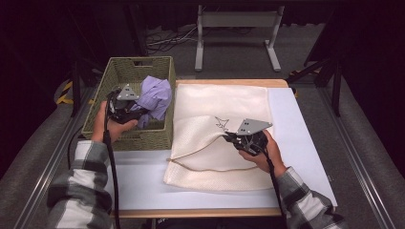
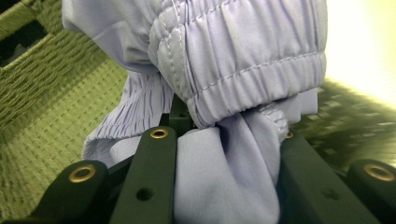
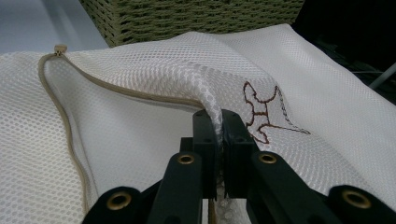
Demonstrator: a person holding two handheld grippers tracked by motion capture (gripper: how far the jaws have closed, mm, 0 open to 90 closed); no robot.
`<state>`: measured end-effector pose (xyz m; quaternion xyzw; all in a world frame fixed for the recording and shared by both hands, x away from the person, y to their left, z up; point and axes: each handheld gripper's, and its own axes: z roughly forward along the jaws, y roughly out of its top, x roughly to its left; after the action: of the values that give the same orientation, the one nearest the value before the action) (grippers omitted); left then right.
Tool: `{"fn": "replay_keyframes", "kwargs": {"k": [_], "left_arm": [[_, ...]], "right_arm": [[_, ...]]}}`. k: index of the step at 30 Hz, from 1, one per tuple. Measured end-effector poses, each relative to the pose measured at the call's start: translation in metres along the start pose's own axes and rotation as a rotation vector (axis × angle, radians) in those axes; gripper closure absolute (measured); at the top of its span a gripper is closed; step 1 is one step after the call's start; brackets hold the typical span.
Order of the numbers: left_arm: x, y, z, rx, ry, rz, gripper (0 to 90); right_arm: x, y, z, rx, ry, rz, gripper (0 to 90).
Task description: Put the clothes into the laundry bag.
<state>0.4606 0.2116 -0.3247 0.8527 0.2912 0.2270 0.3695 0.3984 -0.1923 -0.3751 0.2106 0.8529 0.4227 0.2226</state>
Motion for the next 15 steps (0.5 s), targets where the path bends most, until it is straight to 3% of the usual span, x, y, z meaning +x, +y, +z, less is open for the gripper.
{"fn": "replay_keyframes", "kwargs": {"k": [6, 9, 15], "left_arm": [[-0.013, -0.004, -0.018, -0.098, -0.038, -0.023, 74.0], [-0.019, -0.006, -0.021, -0.113, -0.049, -0.022, 74.2], [-0.043, -0.009, -0.033, -0.175, -0.105, -0.012, 74.4]], "right_arm": [[0.000, 0.000, 0.000, -0.002, -0.005, 0.001, 86.6], [0.000, 0.000, 0.000, -0.002, -0.005, 0.002, 86.6], [0.000, 0.000, 0.000, -0.002, -0.009, 0.002, 86.7]]}}
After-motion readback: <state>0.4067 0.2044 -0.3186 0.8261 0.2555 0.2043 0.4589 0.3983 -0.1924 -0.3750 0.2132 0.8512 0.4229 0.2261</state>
